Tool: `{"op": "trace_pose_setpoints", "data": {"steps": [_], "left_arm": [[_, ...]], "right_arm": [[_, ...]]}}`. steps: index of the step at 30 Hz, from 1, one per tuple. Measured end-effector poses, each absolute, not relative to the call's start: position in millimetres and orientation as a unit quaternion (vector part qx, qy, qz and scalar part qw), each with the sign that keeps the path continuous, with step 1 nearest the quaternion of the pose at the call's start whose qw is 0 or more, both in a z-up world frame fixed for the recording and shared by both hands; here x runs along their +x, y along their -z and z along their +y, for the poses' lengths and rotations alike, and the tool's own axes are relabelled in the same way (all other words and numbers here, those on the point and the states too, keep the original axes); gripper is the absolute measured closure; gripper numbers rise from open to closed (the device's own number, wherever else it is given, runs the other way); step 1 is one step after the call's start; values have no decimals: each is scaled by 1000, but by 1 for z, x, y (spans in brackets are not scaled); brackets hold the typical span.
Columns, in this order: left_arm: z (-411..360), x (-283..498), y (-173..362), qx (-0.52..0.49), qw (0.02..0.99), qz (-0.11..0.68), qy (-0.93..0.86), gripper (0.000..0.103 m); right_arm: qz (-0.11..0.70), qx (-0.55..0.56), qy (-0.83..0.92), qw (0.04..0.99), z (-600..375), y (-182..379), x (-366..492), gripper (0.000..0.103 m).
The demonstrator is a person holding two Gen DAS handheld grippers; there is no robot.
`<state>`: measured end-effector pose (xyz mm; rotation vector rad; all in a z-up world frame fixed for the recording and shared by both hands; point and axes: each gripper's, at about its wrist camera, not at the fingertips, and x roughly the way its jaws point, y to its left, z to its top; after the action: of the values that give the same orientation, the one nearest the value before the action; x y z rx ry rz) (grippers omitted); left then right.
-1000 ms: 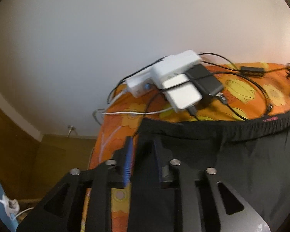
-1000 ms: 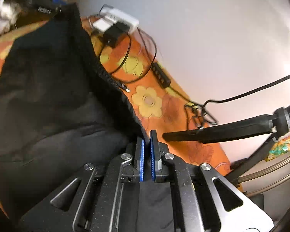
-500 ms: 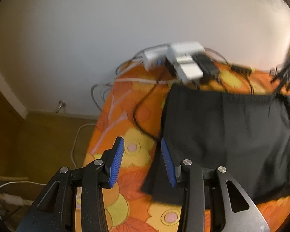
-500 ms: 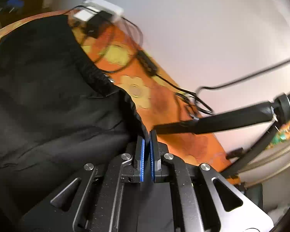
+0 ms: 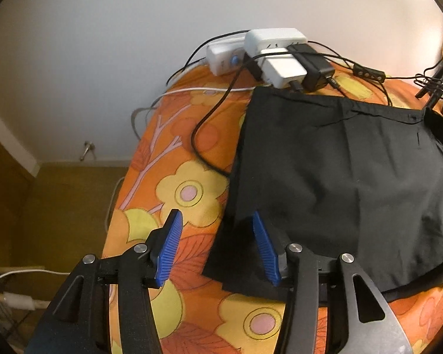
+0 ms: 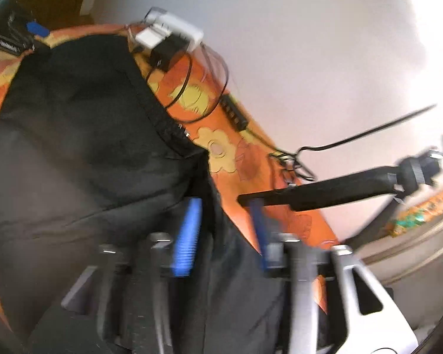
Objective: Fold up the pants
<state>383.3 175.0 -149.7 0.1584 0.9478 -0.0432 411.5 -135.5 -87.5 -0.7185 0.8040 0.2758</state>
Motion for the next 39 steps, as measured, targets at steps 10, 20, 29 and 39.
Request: {"op": "trace_pose_setpoints", "data": {"steps": [10,20,29,39], "left_arm": [[175,351,154,35,887,459,35,56],[174,342,153,33,896,441,36,95],[186,333,148,19,902,430,41,98],[179,334,151,-2,894,444,56,81]], "right_arm": [[371,-292,-183,862,-139,48,336,50],[482,-201,-332,785,-112,69,312,50],[499,-257,-312,767,-116,101,275,50],[524,-229,-295,765,-136,108,281,50]]}}
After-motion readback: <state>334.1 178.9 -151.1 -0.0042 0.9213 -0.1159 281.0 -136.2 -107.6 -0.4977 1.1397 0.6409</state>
